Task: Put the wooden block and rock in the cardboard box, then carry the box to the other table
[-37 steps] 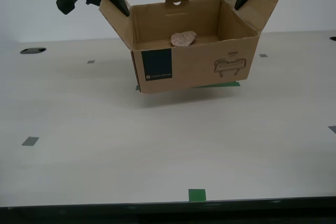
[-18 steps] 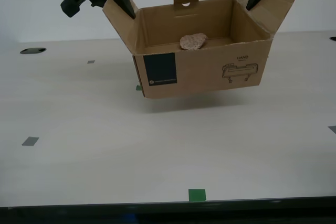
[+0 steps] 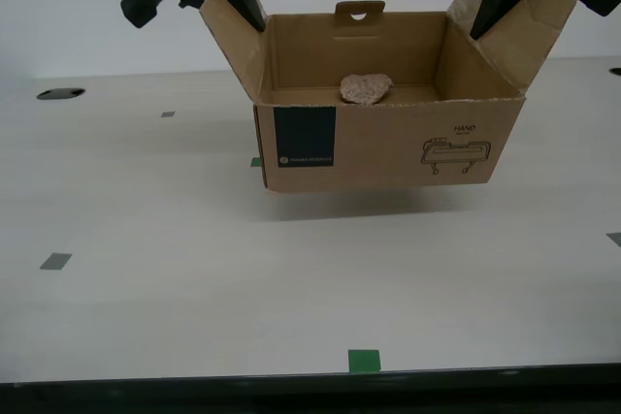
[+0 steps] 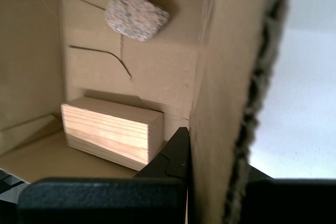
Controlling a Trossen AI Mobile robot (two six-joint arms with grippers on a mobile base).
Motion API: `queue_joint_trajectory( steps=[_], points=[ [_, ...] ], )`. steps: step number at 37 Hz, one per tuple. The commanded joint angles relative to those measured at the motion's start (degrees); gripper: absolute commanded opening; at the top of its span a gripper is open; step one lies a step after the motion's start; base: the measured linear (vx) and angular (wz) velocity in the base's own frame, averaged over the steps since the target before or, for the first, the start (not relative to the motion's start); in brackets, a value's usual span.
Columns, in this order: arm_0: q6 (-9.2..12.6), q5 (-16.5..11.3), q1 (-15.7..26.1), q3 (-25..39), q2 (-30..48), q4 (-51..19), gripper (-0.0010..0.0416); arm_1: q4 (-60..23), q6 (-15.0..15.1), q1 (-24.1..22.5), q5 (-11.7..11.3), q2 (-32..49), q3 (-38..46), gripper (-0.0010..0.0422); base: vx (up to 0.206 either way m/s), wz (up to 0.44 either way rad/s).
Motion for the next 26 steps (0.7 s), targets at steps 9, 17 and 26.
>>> queue_joint_trajectory(
  steps=[9,17,26],
  points=[
    [0.0,-1.2,0.2,-5.0,-4.5,1.7,-0.0001,0.7,-0.5,-0.2,-1.9,-3.5,-3.3,-0.0001,0.0,0.0],
    [0.3,-1.2,0.2,-8.9,-8.7,2.7,-0.0001,2.4,4.7,-0.2,-1.7,-7.3,-8.8,-0.0001,0.0,0.0],
    [0.5,-1.2,0.2,-10.9,-11.5,3.1,-0.0001,4.9,4.8,0.0,-1.9,-10.6,-12.2,-0.0001,0.0,0.0]
  ],
)
